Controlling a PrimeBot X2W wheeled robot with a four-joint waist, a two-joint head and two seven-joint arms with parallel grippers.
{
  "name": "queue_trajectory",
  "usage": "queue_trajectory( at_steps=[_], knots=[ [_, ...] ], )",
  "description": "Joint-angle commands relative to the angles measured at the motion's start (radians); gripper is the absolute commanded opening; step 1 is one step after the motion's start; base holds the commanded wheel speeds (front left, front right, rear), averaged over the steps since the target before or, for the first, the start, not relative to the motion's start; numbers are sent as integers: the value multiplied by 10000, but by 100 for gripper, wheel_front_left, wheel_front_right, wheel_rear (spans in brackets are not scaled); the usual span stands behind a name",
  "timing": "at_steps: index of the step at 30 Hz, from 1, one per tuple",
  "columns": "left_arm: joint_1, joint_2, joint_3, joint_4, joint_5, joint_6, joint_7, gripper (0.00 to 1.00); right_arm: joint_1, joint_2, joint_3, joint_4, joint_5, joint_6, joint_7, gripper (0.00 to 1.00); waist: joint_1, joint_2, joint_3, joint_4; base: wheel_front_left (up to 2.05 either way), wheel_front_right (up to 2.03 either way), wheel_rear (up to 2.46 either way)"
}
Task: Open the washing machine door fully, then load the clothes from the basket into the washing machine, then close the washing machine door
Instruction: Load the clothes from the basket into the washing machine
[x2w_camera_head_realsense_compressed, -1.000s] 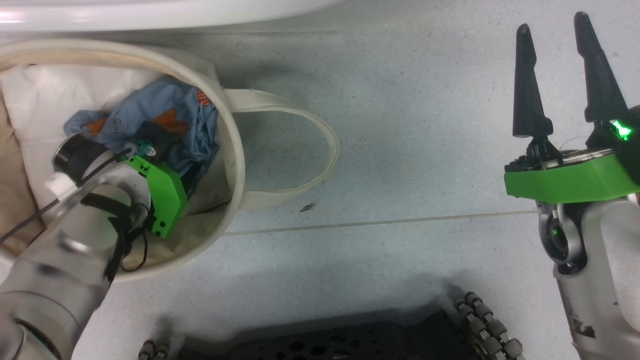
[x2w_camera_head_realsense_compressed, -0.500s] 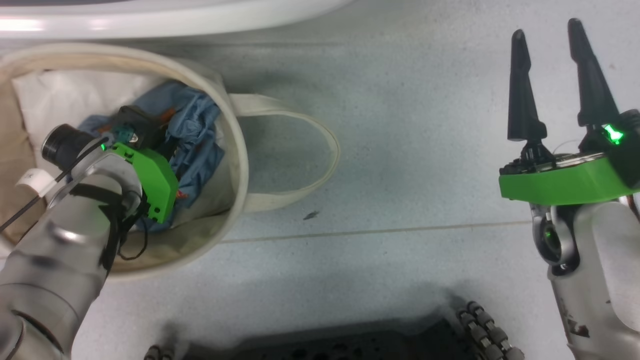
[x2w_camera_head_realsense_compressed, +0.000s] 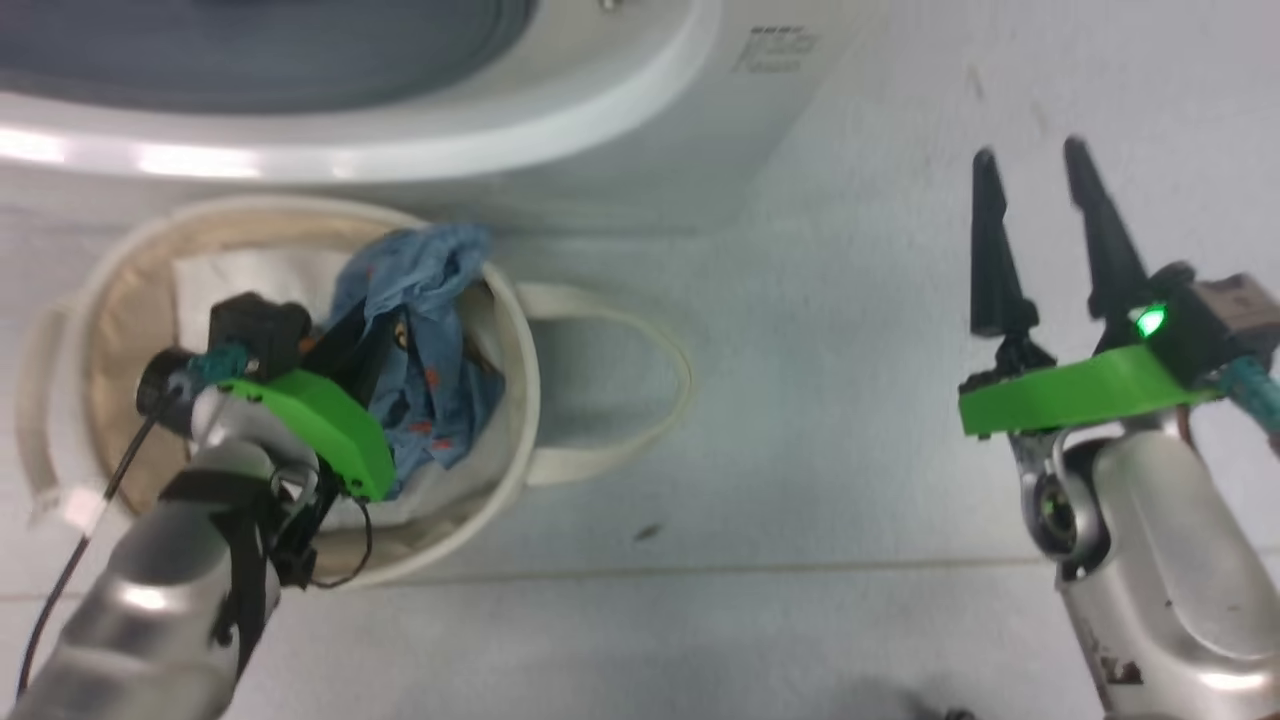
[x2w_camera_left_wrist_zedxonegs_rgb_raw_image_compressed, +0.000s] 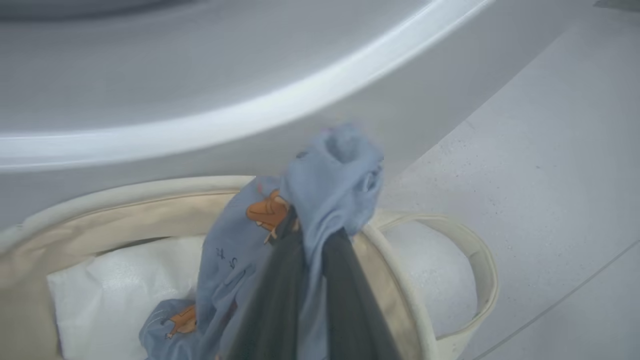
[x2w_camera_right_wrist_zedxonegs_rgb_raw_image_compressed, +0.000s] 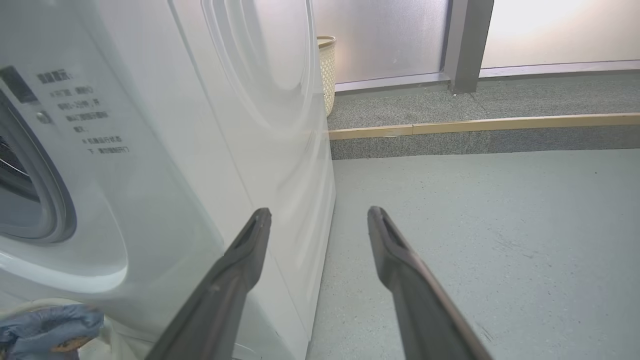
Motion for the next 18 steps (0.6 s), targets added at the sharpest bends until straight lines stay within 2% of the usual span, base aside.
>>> queue_trajectory(
  at_steps=[1,6,12,18],
  knots=[
    [149,419,592,-403,98,7,-118,0,447,103,248,-152,119,2,-113,100,1,0,-1095,217,0,0,0],
    [1651,330,2374,-1860,855,-185,-119,0,1233,293,324,364,750,2,-122,100,1,0,-2800,510,0,0,0],
    [2581,94,3384,-3040,1539,-405,-119,0,2035,183,370,632,1106,2,-124,100,1,0,-4149,738,0,0,0],
    [3016,175,4451,-4148,1666,-508,-119,0,2665,108,414,692,1413,2,-125,100,1,0,-5084,734,0,0,0]
  ],
)
